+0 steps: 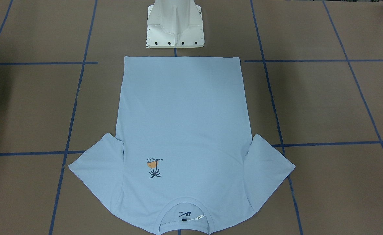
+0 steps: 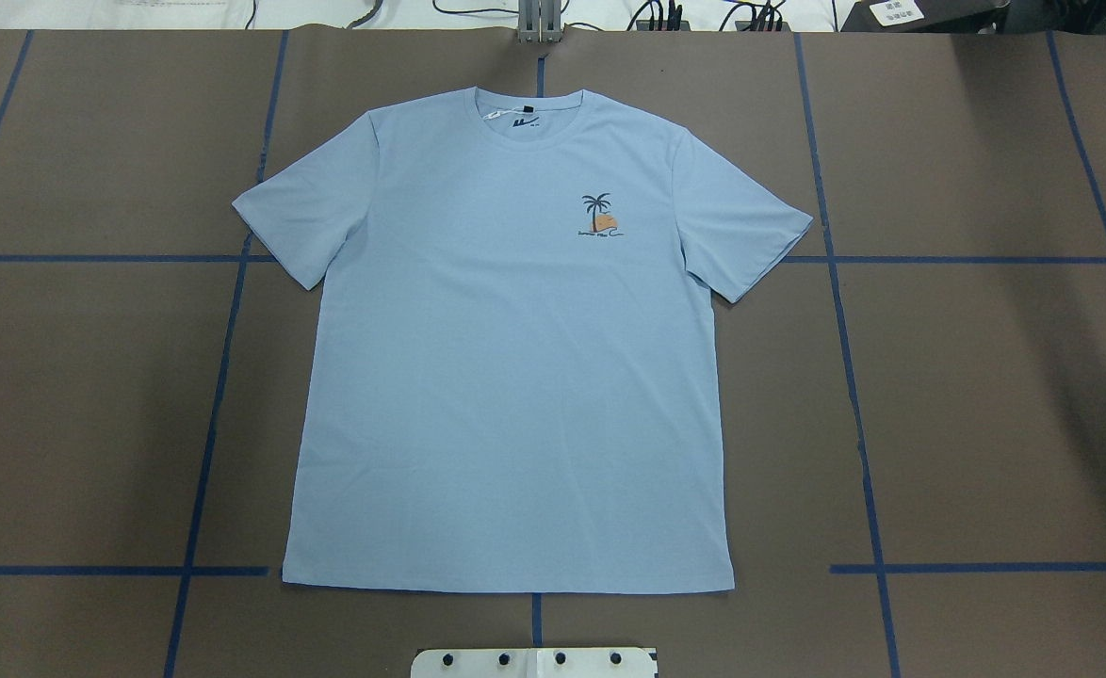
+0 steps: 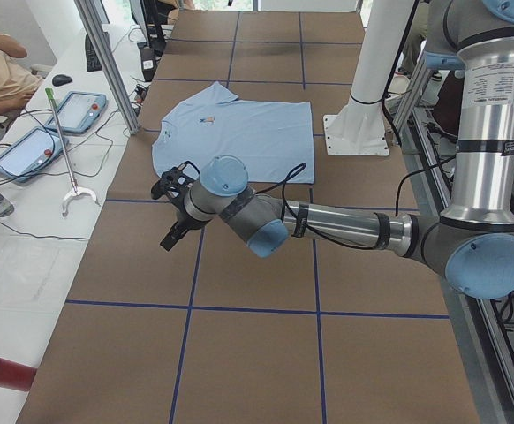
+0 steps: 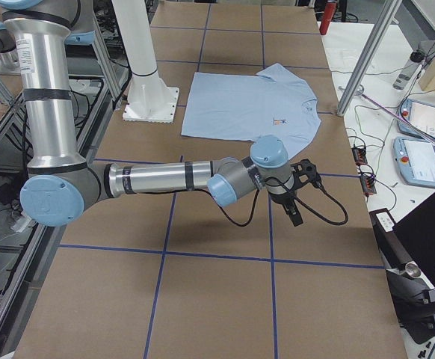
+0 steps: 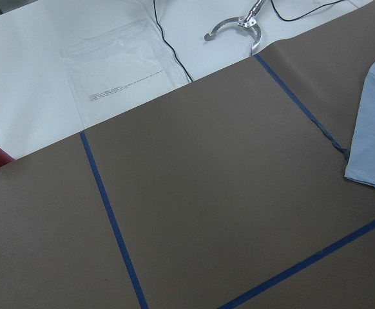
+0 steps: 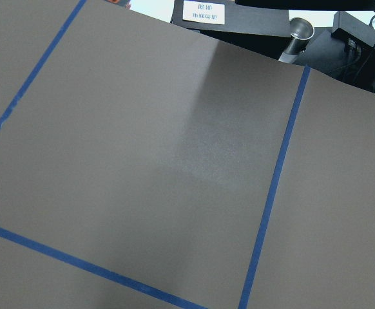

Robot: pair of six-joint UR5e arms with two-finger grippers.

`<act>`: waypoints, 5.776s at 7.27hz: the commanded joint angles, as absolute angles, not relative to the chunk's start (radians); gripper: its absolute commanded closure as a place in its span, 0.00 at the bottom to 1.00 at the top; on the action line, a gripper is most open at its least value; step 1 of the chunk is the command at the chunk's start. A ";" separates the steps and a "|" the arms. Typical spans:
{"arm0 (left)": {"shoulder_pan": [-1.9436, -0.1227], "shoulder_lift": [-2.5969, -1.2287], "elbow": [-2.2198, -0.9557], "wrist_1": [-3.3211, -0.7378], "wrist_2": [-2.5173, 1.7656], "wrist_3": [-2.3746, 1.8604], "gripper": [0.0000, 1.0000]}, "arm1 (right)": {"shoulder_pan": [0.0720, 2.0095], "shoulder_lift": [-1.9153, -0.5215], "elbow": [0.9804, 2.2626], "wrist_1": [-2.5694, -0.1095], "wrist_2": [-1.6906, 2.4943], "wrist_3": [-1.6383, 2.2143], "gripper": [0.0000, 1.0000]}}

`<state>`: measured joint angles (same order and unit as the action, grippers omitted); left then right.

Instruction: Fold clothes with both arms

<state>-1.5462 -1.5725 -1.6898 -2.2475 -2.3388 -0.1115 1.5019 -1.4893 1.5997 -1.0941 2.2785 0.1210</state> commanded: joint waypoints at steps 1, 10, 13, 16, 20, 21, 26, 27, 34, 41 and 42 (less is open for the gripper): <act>-1.546 -1.569 -1.690 -2.247 -2.339 -0.112 0.00 | 1.464 -1.447 1.603 -1.074 2.286 0.383 0.00; -1.548 -1.559 -1.701 -2.249 -2.339 -0.112 0.00 | 0.855 -1.210 1.480 -0.936 1.738 1.057 0.31; -1.548 -1.557 -1.689 -2.270 -2.344 -0.110 0.00 | 0.850 -1.206 1.385 -0.818 1.736 1.062 0.38; -1.548 -1.557 -1.689 -2.272 -2.344 -0.110 0.00 | 0.799 -1.206 1.382 -0.816 1.698 1.074 0.43; -1.549 -1.557 -1.689 -2.272 -2.345 -0.110 0.00 | 0.796 -1.204 1.362 -0.816 1.698 1.072 0.53; -1.548 -1.557 -1.689 -2.272 -2.345 -0.110 0.00 | 0.796 -1.200 1.359 -0.816 1.698 1.072 0.54; -1.549 -1.555 -1.687 -2.272 -2.347 -0.109 0.00 | 0.798 -1.192 1.359 -0.816 1.698 1.072 1.00; -1.549 -1.555 -1.687 -2.272 -2.347 -0.109 0.00 | 0.798 -1.189 1.364 -0.816 1.698 1.077 1.00; -1.549 -1.557 -1.687 -2.272 -2.345 -0.114 0.00 | 0.674 -0.964 1.460 -1.124 1.484 1.322 1.00; -1.549 -1.555 -1.684 -2.272 -2.345 -0.114 0.00 | 0.548 -0.872 1.396 -1.127 1.332 1.315 1.00; -1.549 -1.555 -1.684 -2.270 -2.345 -0.114 0.00 | 0.548 -0.842 1.346 -1.126 1.321 1.318 1.00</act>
